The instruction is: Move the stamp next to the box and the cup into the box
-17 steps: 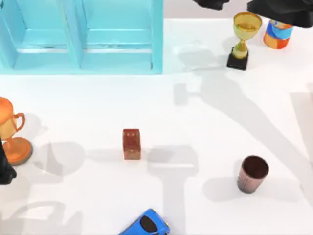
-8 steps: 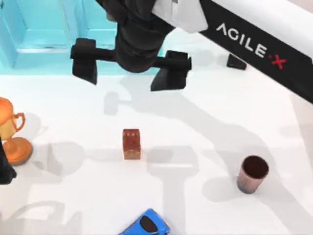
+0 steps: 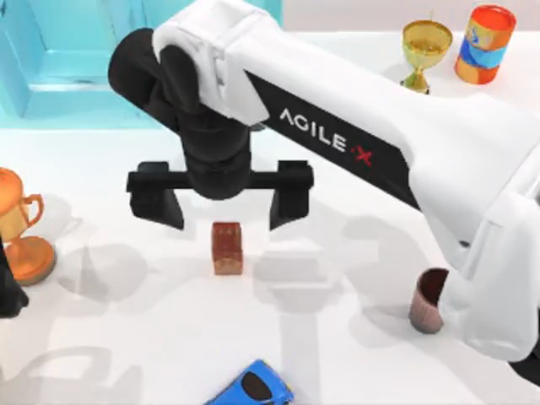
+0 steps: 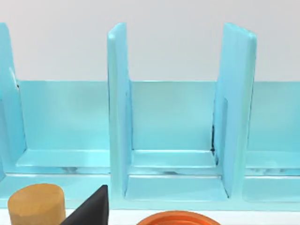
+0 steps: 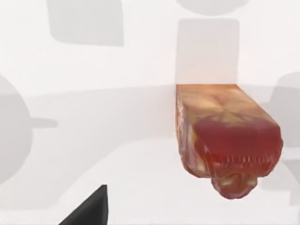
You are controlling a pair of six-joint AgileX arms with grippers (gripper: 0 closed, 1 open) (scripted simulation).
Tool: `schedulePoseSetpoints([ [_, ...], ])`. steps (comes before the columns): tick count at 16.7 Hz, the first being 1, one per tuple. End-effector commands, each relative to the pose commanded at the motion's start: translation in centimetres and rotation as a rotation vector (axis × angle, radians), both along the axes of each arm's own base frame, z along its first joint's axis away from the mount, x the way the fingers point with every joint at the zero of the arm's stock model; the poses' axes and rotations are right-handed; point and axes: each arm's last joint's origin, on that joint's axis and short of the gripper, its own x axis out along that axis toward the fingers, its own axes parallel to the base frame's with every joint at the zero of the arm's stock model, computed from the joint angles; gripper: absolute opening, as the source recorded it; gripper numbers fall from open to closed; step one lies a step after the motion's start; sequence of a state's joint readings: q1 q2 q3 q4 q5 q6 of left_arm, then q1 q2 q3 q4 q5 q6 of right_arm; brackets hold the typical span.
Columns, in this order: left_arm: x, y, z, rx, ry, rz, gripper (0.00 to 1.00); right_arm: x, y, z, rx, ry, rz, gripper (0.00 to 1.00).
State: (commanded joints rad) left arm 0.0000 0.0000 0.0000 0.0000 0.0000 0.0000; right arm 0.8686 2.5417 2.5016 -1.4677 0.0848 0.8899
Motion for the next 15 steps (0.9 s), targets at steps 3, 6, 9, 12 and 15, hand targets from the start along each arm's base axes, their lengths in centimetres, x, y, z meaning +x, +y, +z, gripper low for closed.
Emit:
schedulePoseSetpoints([
  [3,0.0,0.0,0.0,0.000,0.000,0.000,1.00,0.2,-0.1,-0.2,-0.002,0.004,-0.004,1.00],
  [6,0.0,0.0,0.0,0.000,0.000,0.000,1.00,0.3,0.0,-1.1,-0.001,0.001,-0.001,1.00],
  [9,0.0,0.0,0.0,0.000,0.000,0.000,1.00,0.7,0.1,-3.7,0.000,0.000,0.000,1.00],
  [12,0.0,0.0,0.0,0.000,0.000,0.000,1.00,0.8,0.1,-6.6,0.001,-0.001,0.000,1.00],
  [15,0.0,0.0,0.0,0.000,0.000,0.000,1.00,0.8,0.0,-8.0,0.000,0.000,0.000,1.00],
])
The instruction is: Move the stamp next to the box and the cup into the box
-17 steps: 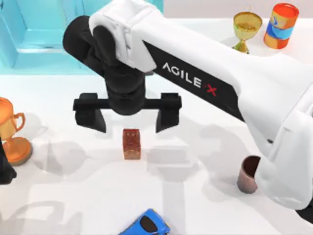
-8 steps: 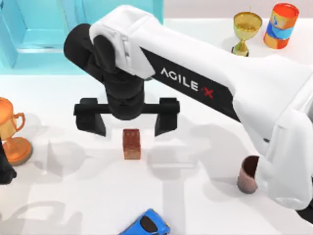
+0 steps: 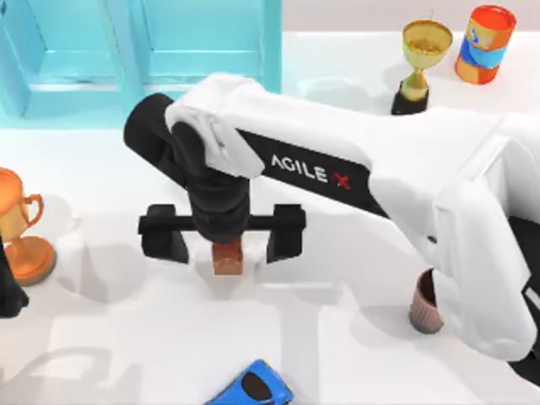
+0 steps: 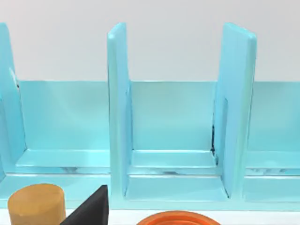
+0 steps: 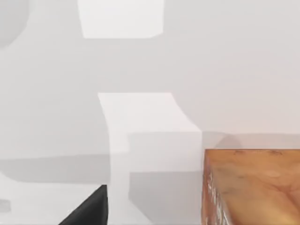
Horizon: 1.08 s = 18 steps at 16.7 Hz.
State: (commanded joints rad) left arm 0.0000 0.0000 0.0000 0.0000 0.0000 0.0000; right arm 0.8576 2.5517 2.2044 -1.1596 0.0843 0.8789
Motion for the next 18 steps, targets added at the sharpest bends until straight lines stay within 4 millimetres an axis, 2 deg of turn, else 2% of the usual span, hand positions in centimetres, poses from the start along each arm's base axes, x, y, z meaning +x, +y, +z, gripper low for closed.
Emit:
schedulePoseSetpoints([
  [3,0.00,0.00,0.00,0.000,0.000,0.000,1.00,0.00,0.00,0.00,0.000,0.000,0.000,1.00],
  [16,0.00,0.00,0.00,0.000,0.000,0.000,1.00,0.00,0.00,0.00,0.000,0.000,0.000,0.02],
  [18,0.00,0.00,0.00,0.000,0.000,0.000,1.00,0.00,0.00,0.00,0.000,0.000,0.000,0.00],
])
